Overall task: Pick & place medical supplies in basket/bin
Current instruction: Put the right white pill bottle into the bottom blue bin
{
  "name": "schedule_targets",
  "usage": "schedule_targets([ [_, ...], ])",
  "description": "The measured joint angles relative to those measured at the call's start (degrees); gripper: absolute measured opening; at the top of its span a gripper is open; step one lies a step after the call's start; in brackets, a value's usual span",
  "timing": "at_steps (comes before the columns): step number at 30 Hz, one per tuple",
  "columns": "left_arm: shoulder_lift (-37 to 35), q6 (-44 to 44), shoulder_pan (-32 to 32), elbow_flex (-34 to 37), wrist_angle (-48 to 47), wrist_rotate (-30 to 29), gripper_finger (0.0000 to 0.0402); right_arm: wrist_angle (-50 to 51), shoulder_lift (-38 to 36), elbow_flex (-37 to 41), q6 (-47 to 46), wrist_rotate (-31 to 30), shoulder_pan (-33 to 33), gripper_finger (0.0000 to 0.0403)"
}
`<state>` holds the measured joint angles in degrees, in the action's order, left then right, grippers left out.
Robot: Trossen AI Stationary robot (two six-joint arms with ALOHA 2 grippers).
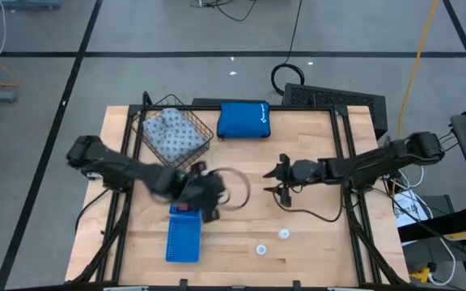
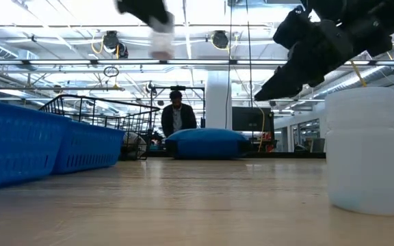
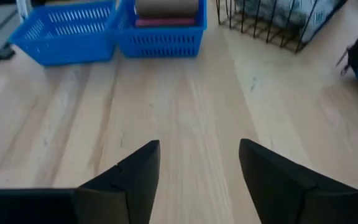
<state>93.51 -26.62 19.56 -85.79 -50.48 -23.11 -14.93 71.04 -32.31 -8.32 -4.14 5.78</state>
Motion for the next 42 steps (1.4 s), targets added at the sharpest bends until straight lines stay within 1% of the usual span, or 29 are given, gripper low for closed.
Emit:
schedule_targets([
  [2, -1.72, -6.81, 4.25, 1.71, -1.31, -2.03, 0.0136, 1.26, -1.31, 0.12, -0.34, 0.00, 0.05, 0.0207],
  [5, -4.36, -17.50, 10.93, 5.30, -1.69, -5.70, 0.0136, 0.32, -2.61, 0.06, -1.13, -0.08, 0.50, 0.0204],
  [10, -6.62, -36.93, 20.32, 12.98, -2.14, -11.35, 0.0136, -1.77, -2.67, 0.06, -0.56, -0.17, 0.74, 0.0205],
  [14, -6.92, -51.18, 25.75, 18.64, -2.02, -11.75, 0.0136, -5.05, -2.66, 0.06, -0.03, -0.35, 0.66, 0.0204],
  [17, -6.96, -58.53, 28.92, 21.00, -1.66, -12.09, 0.0136, -7.85, -2.70, 0.06, -0.24, -0.39, 0.66, 0.0200],
  [22, -6.57, -64.61, 32.16, 23.50, -1.63, -12.54, 0.0136, -8.40, -2.68, 0.06, -3.42, -0.43, 0.96, 0.0197],
  [25, -6.57, -66.57, 33.77, 24.54, -1.60, -12.55, 0.0136, -8.87, -2.68, 0.06, -4.07, -0.50, 1.16, 0.0196],
  [30, -6.57, -67.60, 35.12, 26.77, -1.04, -12.66, 0.0136, -11.43, -2.68, 0.06, -4.74, -0.52, 1.96, 0.0196],
  [42, -6.55, -67.64, 34.83, 34.76, 5.82, -11.67, 0.0136, -14.00, -2.68, 0.06, -4.74, -0.59, 6.08, 0.0196],
])
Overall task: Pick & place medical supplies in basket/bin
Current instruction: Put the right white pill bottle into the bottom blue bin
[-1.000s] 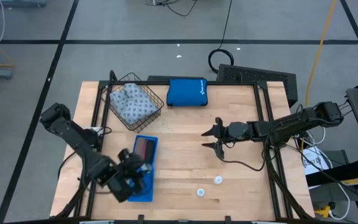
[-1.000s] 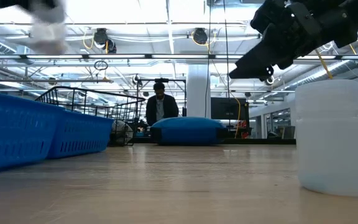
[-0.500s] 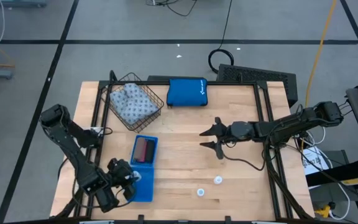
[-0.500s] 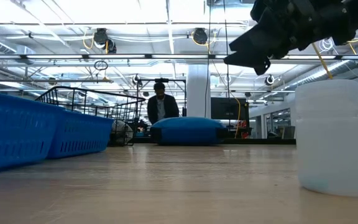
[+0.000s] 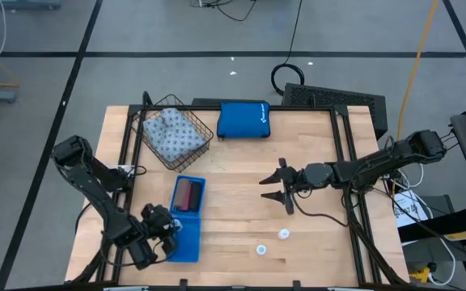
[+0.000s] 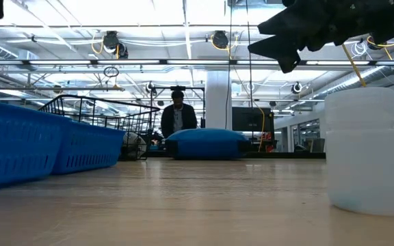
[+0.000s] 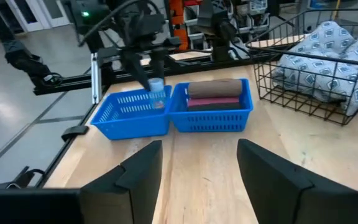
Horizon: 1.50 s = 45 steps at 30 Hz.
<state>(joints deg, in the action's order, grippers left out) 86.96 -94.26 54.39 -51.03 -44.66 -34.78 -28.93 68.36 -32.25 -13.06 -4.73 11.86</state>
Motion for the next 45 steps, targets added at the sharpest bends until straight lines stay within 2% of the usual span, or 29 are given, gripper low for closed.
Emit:
schedule_targets([
  [5, 0.00, -0.10, 0.00, 1.82, 0.32, -0.24, 0.0136, 0.02, 0.00, 0.00, 0.02, -2.97, 1.64, 0.0196],
  [16, 0.02, 0.52, -0.49, 4.19, 3.35, 0.38, 0.0138, 0.52, 0.00, 0.00, 0.00, -2.97, 2.18, 0.0196],
  [28, 0.04, 3.06, -2.53, 4.33, 6.01, 3.80, 0.0194, 0.93, 0.00, 0.00, 0.17, -2.93, 2.14, 0.0196],
  [45, -0.58, 4.00, -2.79, 4.33, 5.27, 4.82, 0.0181, 1.81, 0.00, 0.00, 0.20, -2.71, 2.14, 0.0196],
])
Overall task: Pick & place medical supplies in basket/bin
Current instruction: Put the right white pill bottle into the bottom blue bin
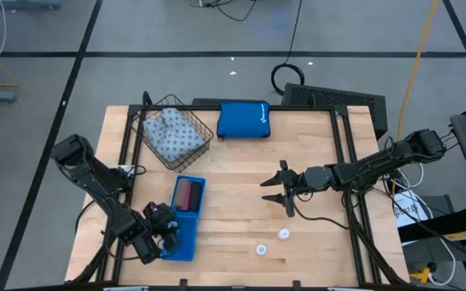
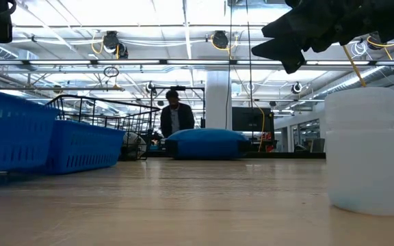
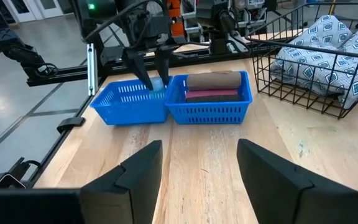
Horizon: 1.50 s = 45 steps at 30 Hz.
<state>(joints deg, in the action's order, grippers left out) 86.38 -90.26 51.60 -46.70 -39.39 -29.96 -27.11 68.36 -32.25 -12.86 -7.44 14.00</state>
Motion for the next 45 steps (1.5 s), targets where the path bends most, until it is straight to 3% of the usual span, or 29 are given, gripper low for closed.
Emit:
schedule_targets([
  [10, -7.96, 3.61, -2.19, -0.01, 0.16, -2.36, 0.0182, -0.48, -1.01, 0.00, 0.04, 0.77, 0.59, 0.0196],
  [16, -12.97, 12.54, -1.39, -0.02, 3.78, -13.15, 0.0182, 1.69, -4.31, -0.02, 2.97, 7.44, 6.74, 0.0196],
  [20, -15.33, 21.51, 0.74, -0.02, 8.26, -21.49, 0.0182, 12.79, -6.76, -0.04, 1.10, 1.25, 13.68, 0.0196],
  [24, -16.01, 27.10, 2.00, -0.07, 11.20, -26.83, 0.0182, 28.60, -8.59, -0.04, -10.77, -7.63, 20.56, 0.0196],
  [29, -15.96, 27.68, 0.45, -0.07, 11.01, -26.65, 0.0182, 41.19, -6.96, -0.04, -26.70, -14.58, 28.29, 0.0196],
  [36, -15.94, 30.42, -3.36, -0.07, 11.01, -26.61, 0.0182, 39.56, 0.93, -0.03, -34.49, -20.97, 34.57, 0.0196],
  [45, -15.94, 31.51, -8.50, -0.07, 11.02, -21.86, 0.0182, 37.16, 13.58, -0.02, -44.62, -16.97, 35.28, 0.0196],
])
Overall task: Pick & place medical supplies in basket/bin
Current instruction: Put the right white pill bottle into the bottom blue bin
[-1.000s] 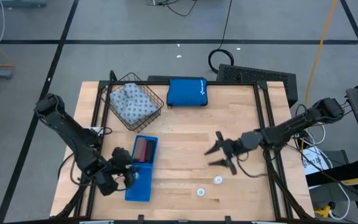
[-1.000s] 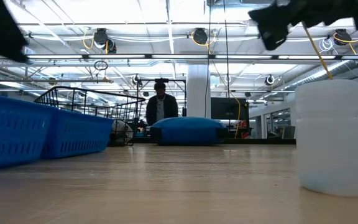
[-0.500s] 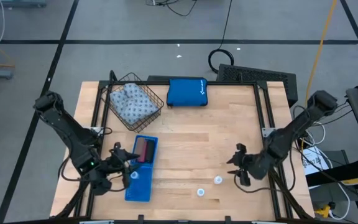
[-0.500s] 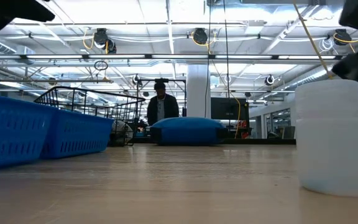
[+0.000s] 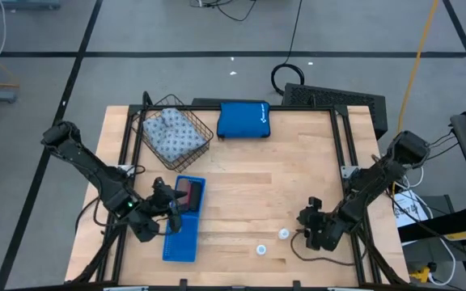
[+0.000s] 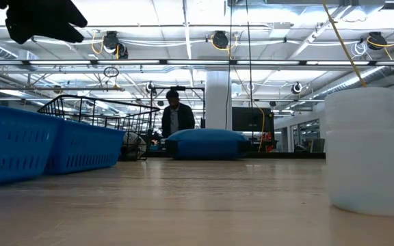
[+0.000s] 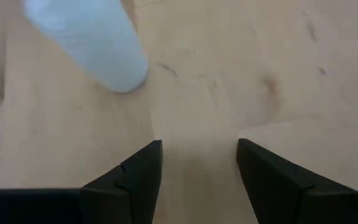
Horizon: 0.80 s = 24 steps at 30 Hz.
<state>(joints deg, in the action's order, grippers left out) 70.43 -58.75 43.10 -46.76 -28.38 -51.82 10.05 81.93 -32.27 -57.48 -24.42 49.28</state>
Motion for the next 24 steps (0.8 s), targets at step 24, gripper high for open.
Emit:
schedule_targets([
  [24, 0.04, 1.63, -3.99, 0.02, 0.00, 2.37, 0.0182, -31.74, 17.86, 0.02, 11.35, -11.83, 2.15, 0.0303],
])
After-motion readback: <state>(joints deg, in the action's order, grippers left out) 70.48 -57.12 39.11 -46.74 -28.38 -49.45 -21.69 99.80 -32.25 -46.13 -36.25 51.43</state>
